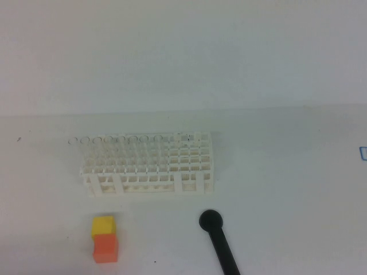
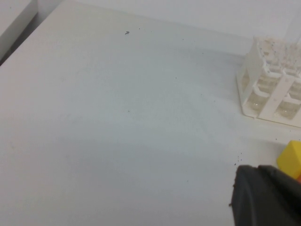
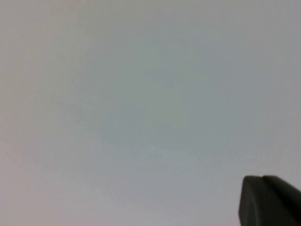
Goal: Place the test tubes
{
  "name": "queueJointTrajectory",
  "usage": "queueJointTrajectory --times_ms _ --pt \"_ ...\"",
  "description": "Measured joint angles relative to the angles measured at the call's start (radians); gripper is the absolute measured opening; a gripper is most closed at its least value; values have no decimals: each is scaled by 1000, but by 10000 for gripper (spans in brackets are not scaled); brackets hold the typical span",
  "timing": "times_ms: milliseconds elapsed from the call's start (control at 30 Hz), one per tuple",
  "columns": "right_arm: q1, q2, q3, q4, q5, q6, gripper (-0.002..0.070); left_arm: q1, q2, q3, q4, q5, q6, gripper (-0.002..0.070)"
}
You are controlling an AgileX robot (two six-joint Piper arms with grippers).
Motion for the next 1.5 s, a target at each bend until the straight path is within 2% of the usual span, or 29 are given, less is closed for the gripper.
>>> queueJointTrajectory --times_ms 133,367,600,767,1033,1133,1333,1433,1500 --pt "-34 -57 60 38 0 0 -1 0 0 0 0 0 0 -1" --pt "-39 -11 98 136 4 -2 -1 0 0 0 0 0 0 -1" --pt "-55 86 119 310 -120 -62 -1 0 0 0 0 0 0 -1" --pt "-90 -32 120 451 -80 -110 -1 0 0 0 0 0 0 -1" --pt "-126 -258 143 452 38 -343 -1 0 0 0 0 0 0 -1" --pt "-128 -277 143 452 65 -364 -1 0 0 0 0 0 0 -1" --pt "-128 -277 161 465 189 -266 -1 0 0 0 0 0 0 -1" --pt "-128 -295 205 371 250 -73 -1 0 0 0 0 0 0 -1" --pt "-128 -323 250 249 290 125 -1 0 0 0 0 0 0 -1"
